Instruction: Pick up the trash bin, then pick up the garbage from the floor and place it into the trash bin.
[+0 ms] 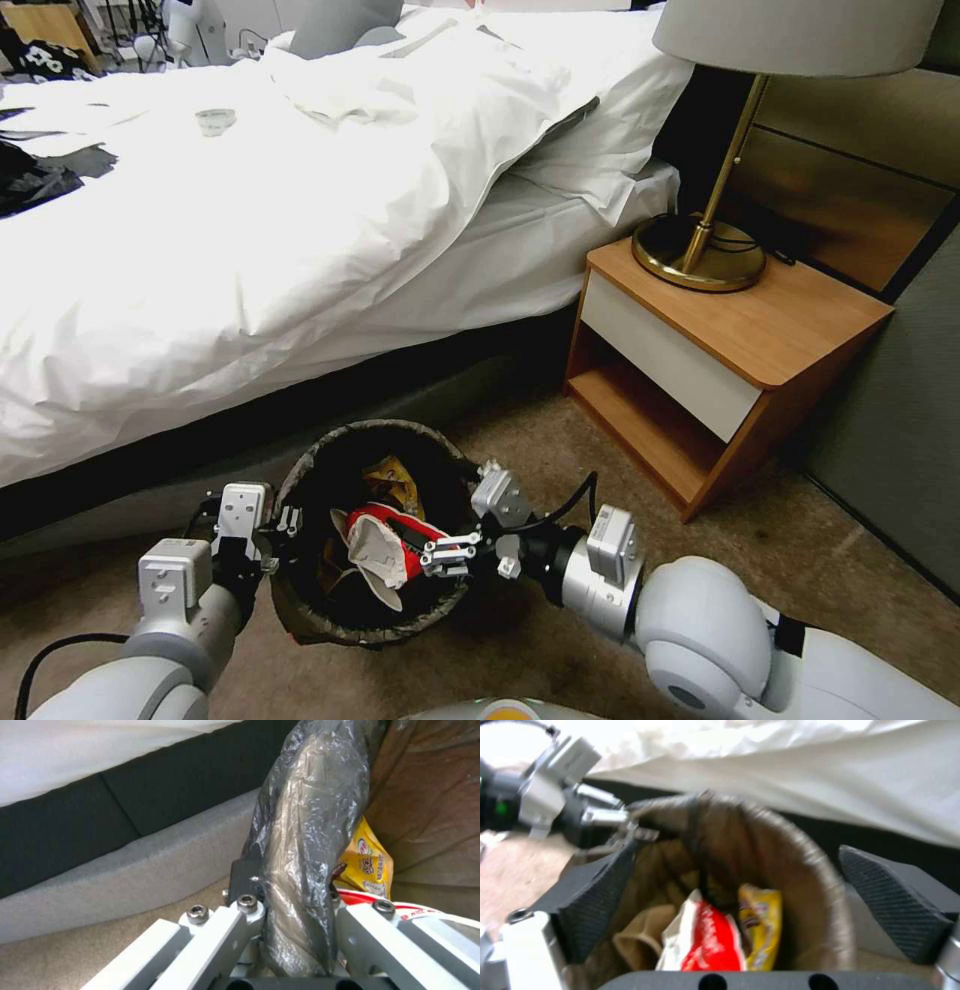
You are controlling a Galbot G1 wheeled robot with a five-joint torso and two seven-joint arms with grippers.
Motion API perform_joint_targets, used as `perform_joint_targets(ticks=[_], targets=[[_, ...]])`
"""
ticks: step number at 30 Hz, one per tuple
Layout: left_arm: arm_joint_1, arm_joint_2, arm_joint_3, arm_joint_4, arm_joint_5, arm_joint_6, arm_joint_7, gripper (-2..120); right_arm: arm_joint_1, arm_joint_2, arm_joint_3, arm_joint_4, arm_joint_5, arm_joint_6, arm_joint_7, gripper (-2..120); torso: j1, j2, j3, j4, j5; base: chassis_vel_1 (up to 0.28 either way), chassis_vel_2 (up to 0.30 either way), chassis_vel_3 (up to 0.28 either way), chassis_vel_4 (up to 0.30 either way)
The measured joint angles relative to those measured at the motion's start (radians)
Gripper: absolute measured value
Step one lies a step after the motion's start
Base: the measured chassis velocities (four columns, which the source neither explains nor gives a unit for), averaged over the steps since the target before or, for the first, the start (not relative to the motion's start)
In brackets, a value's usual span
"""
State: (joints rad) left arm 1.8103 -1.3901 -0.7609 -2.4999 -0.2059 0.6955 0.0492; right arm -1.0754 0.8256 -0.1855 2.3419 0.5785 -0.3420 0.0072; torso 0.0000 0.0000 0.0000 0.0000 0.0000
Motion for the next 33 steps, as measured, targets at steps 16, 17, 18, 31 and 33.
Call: perform_joint_targets(ticks=[16,17,18,31,33], targets=[[-0.002,-0.003,-0.002,0.0,0.014,-0.001,-0.002,3,-0.307,0.145,0.383,0.085,-0.055,0.071,0.167,100,0.0,0.0,0.0,-0.0002,0.0001,0.0,0.0,0.0,0.0],[-0.002,-0.002,-0.003,0.0,0.014,-0.001,-0.002,3,-0.351,0.178,0.43,0.081,-0.088,0.085,0.159,100,0.0,0.0,0.0,0.0,0.0,0.0,0.0,0.0,0.0],[-0.002,-0.002,-0.003,0.0,0.014,-0.001,-0.002,3,-0.351,0.178,0.43,0.081,-0.088,0.085,0.159,100,0.0,0.0,0.0,0.0,0.0,0.0,0.0,0.0,0.0],[-0.011,-0.001,-0.001,0.0,0.004,0.003,-0.001,3,-0.653,0.495,0.631,0.005,-0.453,0.253,0.03,100,0.0,0.0,0.0,-0.0002,-0.0002,0.0,0.0,0.0,0.0],[-0.012,-0.001,-0.003,0.0,0.004,0.005,-0.001,3,-0.679,0.503,0.636,0.001,-0.462,0.271,0.027,100,0.0,0.0,0.0,-0.0001,-0.0001,0.0,0.0,0.0,0.0]])
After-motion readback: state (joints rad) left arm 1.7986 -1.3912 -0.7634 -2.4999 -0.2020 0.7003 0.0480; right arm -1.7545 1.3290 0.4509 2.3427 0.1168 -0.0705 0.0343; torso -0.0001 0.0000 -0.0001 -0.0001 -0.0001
